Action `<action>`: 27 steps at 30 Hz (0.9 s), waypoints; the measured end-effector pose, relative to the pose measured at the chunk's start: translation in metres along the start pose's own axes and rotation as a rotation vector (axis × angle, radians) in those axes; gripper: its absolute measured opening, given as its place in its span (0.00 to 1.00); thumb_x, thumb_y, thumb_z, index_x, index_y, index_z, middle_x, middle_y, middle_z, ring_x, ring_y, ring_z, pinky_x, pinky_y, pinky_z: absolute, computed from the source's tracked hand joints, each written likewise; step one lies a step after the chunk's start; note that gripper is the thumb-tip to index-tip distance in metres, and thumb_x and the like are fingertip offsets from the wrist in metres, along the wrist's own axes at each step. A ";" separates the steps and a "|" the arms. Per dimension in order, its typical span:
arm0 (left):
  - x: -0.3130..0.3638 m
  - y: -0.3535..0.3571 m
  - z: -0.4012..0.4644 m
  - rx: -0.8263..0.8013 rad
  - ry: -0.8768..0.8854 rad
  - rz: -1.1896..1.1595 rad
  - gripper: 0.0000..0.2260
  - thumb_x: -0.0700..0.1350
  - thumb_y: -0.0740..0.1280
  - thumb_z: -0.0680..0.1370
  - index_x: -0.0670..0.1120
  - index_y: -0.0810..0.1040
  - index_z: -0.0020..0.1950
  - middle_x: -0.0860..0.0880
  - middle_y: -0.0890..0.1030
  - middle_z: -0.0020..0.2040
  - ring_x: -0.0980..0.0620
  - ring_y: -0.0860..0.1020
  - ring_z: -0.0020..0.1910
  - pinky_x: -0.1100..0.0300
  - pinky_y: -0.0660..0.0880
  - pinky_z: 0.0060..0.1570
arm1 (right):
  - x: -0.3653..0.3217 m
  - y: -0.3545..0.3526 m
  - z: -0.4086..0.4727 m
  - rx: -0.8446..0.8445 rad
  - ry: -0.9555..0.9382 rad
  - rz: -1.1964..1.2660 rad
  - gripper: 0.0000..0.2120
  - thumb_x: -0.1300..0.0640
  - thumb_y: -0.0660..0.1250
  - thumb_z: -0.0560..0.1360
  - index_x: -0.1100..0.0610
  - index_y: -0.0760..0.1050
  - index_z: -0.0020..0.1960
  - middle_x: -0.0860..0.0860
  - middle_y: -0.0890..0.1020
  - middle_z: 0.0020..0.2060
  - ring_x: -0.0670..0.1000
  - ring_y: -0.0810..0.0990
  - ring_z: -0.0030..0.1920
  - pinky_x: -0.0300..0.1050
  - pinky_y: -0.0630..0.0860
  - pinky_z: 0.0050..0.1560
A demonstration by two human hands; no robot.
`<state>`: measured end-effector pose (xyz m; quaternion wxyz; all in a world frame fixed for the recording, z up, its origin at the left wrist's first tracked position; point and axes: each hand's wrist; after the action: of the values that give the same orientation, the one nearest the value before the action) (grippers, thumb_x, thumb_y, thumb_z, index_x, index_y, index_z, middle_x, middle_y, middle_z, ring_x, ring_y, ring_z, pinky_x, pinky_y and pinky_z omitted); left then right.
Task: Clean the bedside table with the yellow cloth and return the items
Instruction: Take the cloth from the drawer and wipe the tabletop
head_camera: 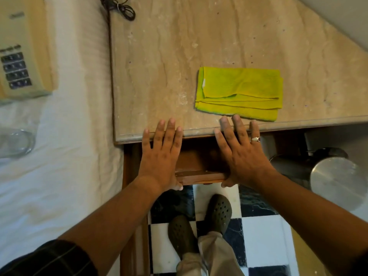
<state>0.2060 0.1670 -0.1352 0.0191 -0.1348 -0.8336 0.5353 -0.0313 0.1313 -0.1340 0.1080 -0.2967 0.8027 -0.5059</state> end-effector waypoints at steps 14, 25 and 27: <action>-0.029 -0.030 0.060 0.176 -0.177 -0.186 0.65 0.69 0.72 0.63 0.37 0.30 0.75 0.35 0.34 0.77 0.37 0.34 0.76 0.46 0.32 0.72 | -0.007 -0.023 0.041 0.304 0.204 0.041 0.41 0.63 0.58 0.71 0.63 0.40 0.79 0.61 0.42 0.78 0.61 0.40 0.78 0.70 0.41 0.74; -0.040 -0.065 0.102 0.352 0.001 -0.323 0.40 0.62 0.50 0.75 0.39 0.46 0.78 0.36 0.45 0.79 0.39 0.44 0.78 0.45 0.43 0.76 | 0.085 -0.063 0.066 0.577 -0.133 0.129 0.21 0.62 0.65 0.76 0.61 0.73 0.69 0.61 0.68 0.73 0.67 0.66 0.72 0.66 0.65 0.68; -0.040 -0.072 0.122 0.380 -0.013 -0.327 0.38 0.58 0.51 0.74 0.38 0.49 0.78 0.36 0.48 0.79 0.38 0.47 0.78 0.45 0.43 0.75 | 0.105 -0.066 0.085 0.429 -0.299 0.047 0.21 0.56 0.64 0.79 0.60 0.72 0.70 0.59 0.67 0.73 0.66 0.65 0.73 0.65 0.66 0.69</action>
<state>0.2083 0.0211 -0.1181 0.1250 0.0115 -0.7288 0.6732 -0.0514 -0.0143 -0.1022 0.2977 -0.3200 0.6588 -0.6123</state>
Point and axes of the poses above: each hand's wrist, its own z-axis towards the middle knuckle, its own y-axis out of the palm, x = y × z
